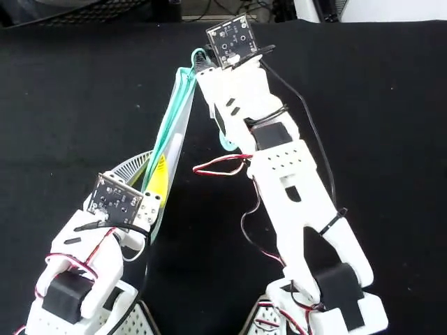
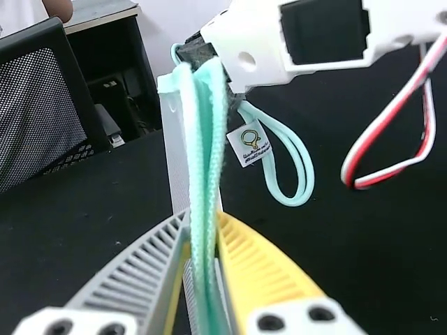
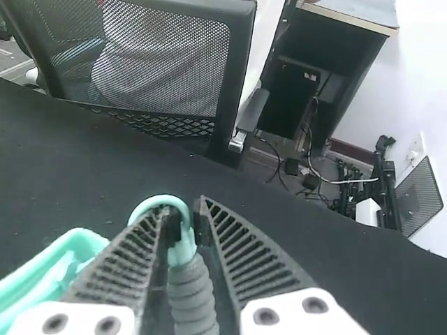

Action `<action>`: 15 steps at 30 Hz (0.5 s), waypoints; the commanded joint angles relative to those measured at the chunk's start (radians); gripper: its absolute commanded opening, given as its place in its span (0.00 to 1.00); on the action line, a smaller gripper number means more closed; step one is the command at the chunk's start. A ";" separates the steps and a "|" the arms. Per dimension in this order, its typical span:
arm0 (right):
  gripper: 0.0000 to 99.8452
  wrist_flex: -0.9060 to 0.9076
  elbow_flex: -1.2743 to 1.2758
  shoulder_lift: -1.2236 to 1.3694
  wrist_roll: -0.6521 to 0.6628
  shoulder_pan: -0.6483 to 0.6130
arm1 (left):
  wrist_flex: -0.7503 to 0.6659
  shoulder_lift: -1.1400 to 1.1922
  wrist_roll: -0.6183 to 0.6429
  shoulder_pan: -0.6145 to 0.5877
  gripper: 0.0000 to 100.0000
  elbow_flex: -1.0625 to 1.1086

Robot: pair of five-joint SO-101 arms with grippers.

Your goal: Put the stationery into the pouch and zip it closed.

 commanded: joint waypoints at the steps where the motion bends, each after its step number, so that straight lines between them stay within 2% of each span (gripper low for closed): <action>1: 0.01 0.040 -0.044 -0.013 -0.009 0.115 | 0.020 0.000 0.002 0.012 0.03 0.002; 10: 0.01 0.210 -0.042 -0.165 -0.003 0.000 | 0.021 0.000 -0.006 0.012 0.04 -0.005; 15: 0.01 0.247 -0.041 -0.232 -0.003 -0.060 | 0.166 0.000 0.002 0.012 0.23 -0.130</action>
